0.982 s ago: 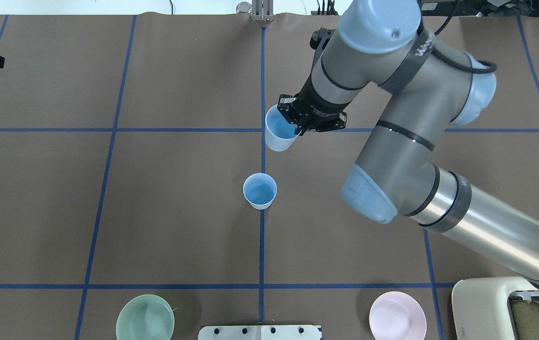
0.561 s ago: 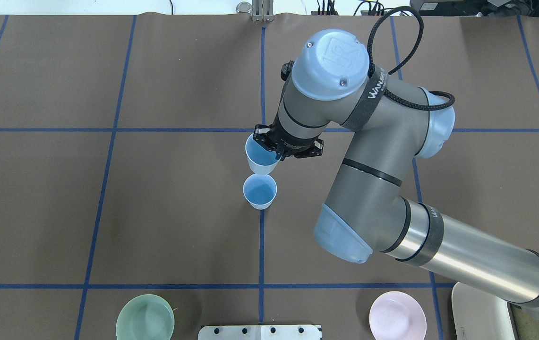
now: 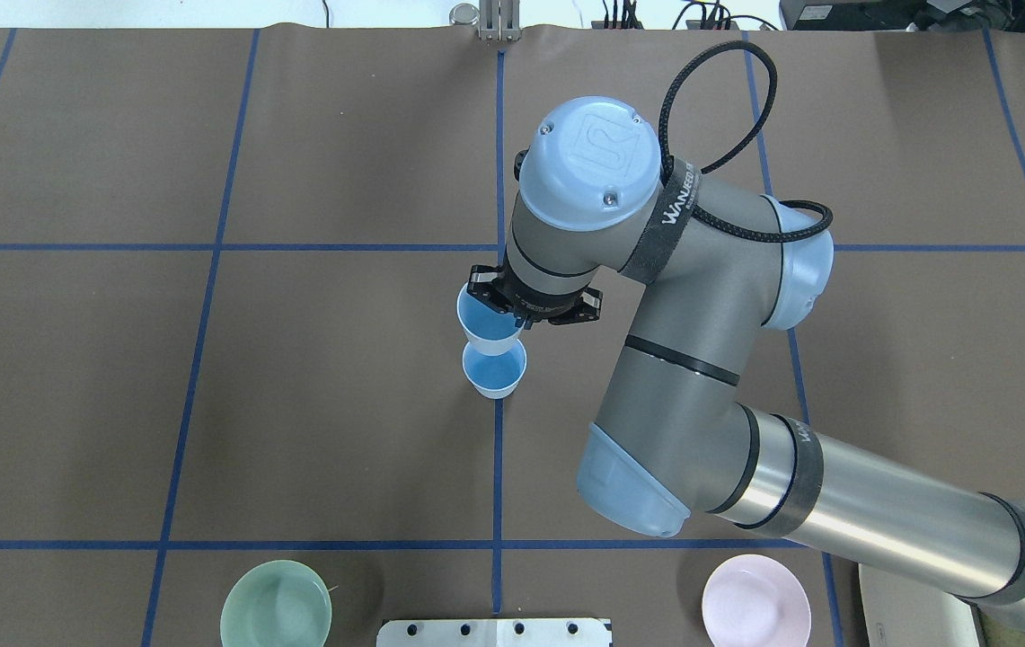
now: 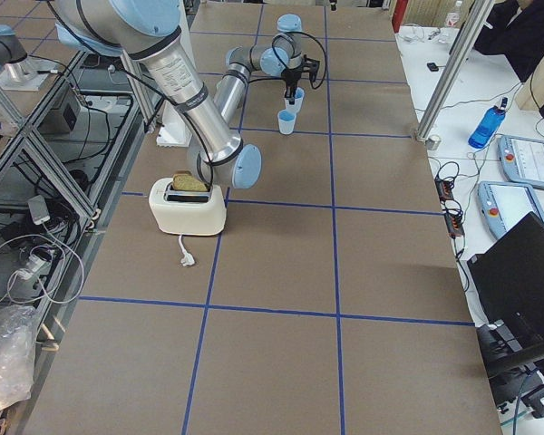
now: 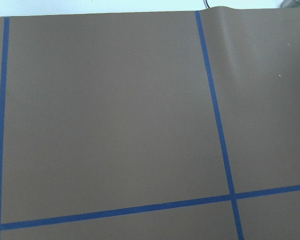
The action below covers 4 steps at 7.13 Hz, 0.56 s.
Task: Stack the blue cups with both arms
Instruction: 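Lower the right gripper's cup into the cup at the table center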
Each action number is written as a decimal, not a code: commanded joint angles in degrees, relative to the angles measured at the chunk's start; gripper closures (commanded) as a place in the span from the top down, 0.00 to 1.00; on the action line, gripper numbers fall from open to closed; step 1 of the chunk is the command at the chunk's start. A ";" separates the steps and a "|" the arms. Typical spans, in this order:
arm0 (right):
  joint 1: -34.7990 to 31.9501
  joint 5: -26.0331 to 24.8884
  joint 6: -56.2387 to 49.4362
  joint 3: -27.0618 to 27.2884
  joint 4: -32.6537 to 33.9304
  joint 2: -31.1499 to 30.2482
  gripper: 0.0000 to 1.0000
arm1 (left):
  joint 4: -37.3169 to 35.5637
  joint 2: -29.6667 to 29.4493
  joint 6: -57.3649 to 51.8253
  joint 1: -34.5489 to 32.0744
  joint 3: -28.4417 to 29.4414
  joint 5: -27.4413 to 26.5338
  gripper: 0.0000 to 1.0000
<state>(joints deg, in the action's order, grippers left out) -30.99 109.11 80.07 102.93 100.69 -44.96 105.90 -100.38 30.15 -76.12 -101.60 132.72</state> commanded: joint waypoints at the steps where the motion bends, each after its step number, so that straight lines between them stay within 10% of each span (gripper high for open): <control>1: 0.75 -0.30 0.00 0.16 0.82 -0.04 0.00 | 0.00 0.01 0.00 0.09 0.09 0.09 0.98; 4: 1.90 -1.36 0.00 -0.01 0.82 -0.56 0.00 | 0.09 0.01 0.26 0.09 0.00 0.09 0.98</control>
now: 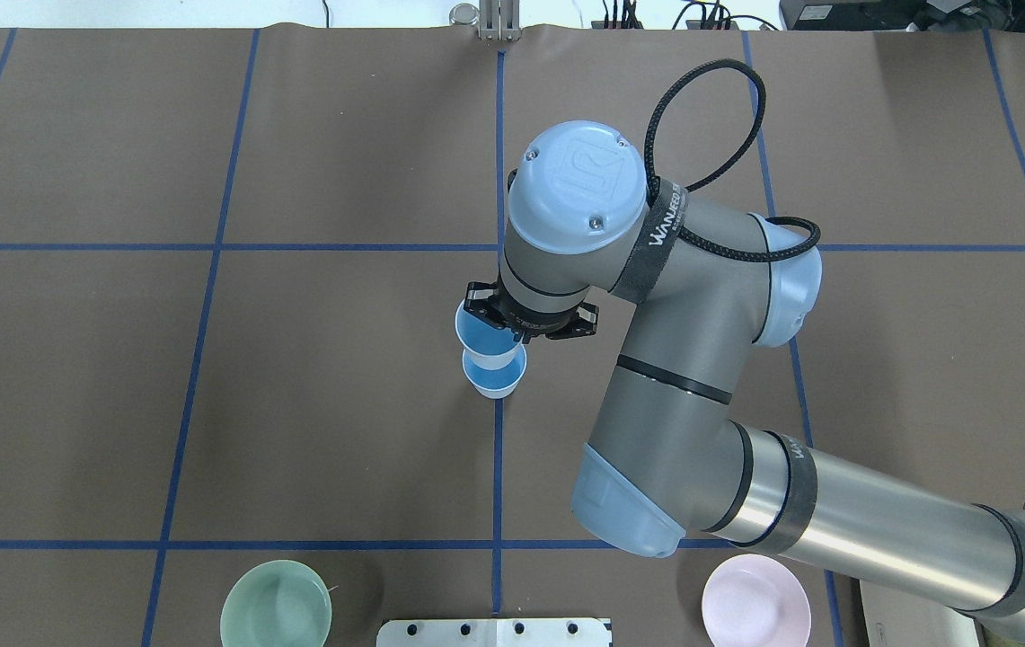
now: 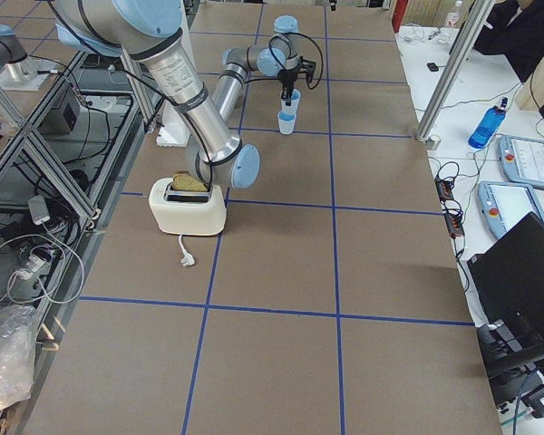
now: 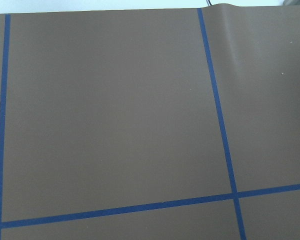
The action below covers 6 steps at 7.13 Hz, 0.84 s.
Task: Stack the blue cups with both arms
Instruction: 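Lower the right gripper's cup into the cup at the table center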
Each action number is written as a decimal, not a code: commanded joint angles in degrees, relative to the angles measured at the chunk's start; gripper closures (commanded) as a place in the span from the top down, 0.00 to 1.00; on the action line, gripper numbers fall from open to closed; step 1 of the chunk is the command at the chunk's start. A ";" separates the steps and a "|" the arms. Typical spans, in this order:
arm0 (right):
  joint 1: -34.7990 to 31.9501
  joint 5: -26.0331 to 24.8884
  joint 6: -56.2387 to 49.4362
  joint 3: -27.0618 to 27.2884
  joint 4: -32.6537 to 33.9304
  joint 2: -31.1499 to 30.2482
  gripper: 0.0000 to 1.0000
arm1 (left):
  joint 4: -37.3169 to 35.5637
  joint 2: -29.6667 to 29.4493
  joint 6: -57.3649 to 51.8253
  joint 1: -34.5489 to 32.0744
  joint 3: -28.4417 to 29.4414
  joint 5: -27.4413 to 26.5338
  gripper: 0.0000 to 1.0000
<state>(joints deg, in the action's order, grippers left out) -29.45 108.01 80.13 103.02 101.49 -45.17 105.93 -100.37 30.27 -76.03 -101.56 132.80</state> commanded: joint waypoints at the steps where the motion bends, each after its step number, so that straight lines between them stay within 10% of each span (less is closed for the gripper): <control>1: 0.36 -0.52 -0.06 -0.10 -0.06 -0.45 0.00 | -0.02 0.00 0.40 0.01 -0.04 0.01 0.98; 6: 2.03 -2.27 0.03 -0.10 0.02 -0.63 0.00 | -0.02 -0.09 0.67 0.09 -0.04 0.01 0.98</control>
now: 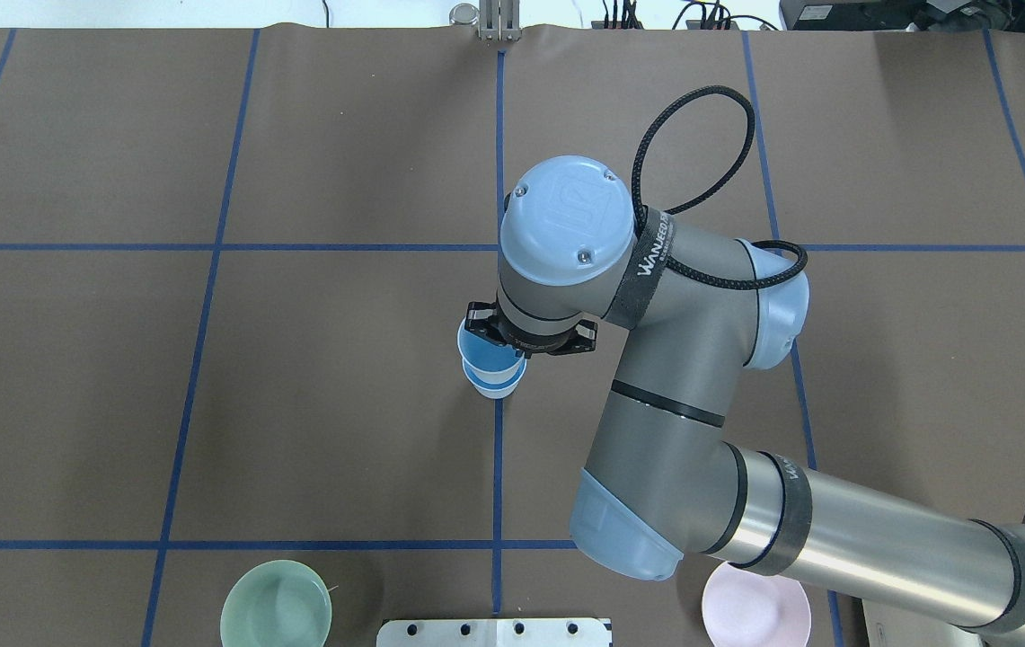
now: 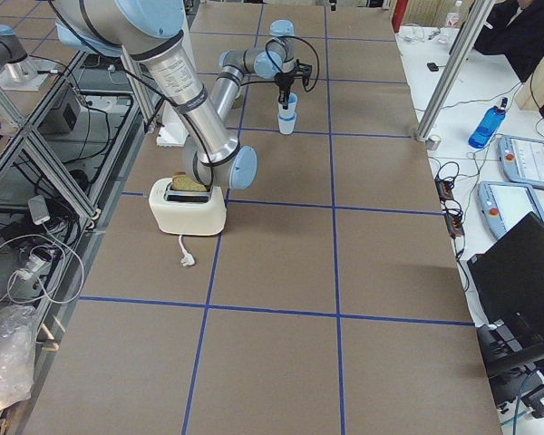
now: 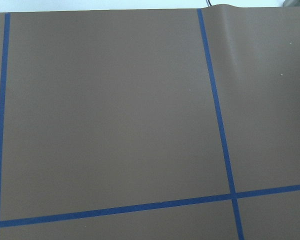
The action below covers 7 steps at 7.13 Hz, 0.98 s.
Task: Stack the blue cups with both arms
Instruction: 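Lower the right gripper's cup into the cup at the table center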
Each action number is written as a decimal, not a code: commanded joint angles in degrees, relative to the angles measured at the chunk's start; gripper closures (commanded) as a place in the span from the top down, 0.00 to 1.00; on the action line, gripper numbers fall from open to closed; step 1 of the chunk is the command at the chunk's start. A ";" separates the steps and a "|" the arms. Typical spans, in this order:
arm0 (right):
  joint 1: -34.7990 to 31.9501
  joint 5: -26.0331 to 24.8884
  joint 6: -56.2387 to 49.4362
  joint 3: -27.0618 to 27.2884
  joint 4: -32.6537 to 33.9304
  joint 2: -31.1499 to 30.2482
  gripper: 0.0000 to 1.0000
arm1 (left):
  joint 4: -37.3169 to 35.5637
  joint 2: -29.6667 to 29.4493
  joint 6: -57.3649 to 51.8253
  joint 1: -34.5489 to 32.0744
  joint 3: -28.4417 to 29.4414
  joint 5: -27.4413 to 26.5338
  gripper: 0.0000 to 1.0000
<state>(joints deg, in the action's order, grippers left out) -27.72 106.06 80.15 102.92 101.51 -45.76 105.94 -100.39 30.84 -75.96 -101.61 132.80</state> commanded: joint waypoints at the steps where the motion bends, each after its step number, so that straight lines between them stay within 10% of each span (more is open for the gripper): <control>1: 0.39 -0.33 0.01 0.00 0.00 -0.12 0.00 | -0.03 -0.07 0.10 0.02 0.01 0.00 0.98; 7: 0.65 -2.79 1.15 0.35 -0.17 -0.12 0.00 | -0.03 -0.16 0.01 0.11 0.45 0.00 0.98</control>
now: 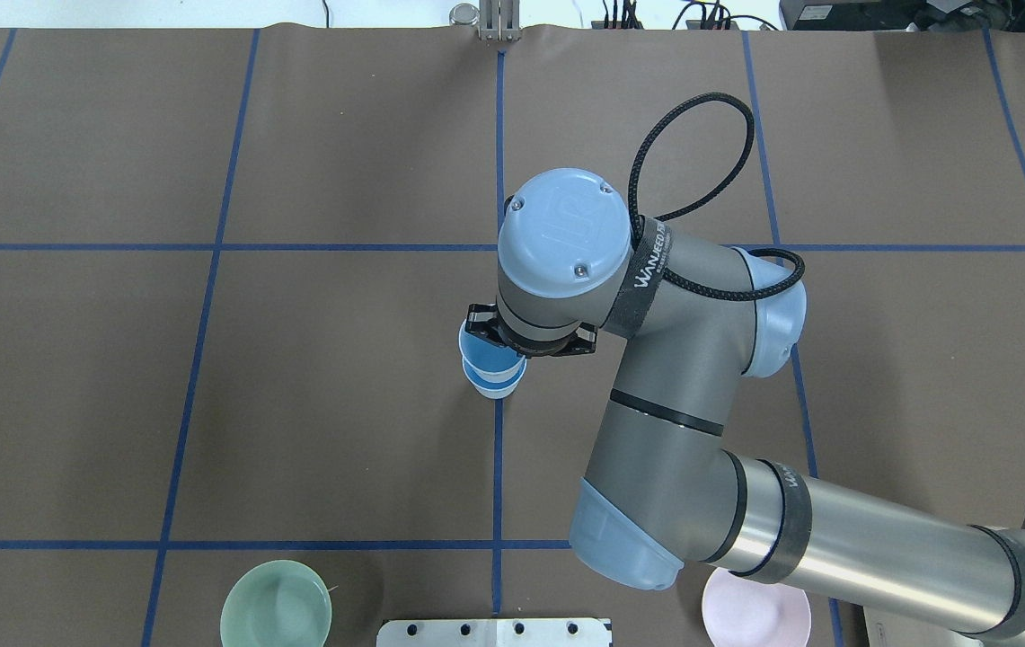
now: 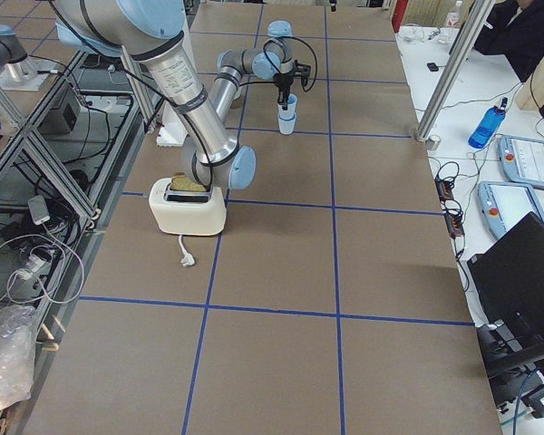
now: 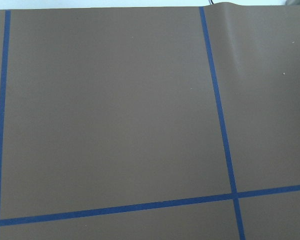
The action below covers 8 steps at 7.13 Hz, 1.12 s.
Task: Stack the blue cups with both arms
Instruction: 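Lower the right gripper's cup into the cup at the table center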
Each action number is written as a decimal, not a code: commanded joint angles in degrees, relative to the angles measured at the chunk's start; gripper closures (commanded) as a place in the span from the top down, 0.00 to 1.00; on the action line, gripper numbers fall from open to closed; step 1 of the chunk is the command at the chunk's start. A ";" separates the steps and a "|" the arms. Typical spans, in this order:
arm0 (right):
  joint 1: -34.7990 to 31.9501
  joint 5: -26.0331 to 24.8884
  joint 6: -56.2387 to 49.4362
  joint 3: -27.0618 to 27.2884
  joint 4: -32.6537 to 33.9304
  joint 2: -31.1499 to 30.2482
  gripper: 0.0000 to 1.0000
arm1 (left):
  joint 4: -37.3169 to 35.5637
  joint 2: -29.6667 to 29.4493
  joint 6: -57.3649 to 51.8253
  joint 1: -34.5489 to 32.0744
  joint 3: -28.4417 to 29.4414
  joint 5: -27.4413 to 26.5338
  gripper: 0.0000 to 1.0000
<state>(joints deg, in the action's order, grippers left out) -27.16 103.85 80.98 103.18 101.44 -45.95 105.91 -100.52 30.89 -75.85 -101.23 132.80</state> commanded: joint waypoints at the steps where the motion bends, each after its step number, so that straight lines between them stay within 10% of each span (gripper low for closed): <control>1: 0.09 -0.58 0.32 0.09 -0.10 0.07 0.00 | 0.00 -0.03 -0.12 0.00 0.16 0.00 0.98; 4: 0.18 -0.14 0.32 0.09 -0.10 0.16 0.20 | 0.00 -0.21 -0.21 0.00 0.42 0.00 0.98; 6: 0.35 -1.53 0.32 0.18 -0.19 -0.36 1.00 | 0.09 -0.29 -0.21 0.00 0.69 0.00 0.98; 8: 0.35 -1.28 -0.55 0.18 -0.19 -0.28 1.00 | 0.09 -0.29 -0.30 0.00 0.77 0.00 0.98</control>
<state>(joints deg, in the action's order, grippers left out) -26.84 102.52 80.95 103.35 101.26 -46.28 105.99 -100.81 30.65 -75.85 -100.54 132.80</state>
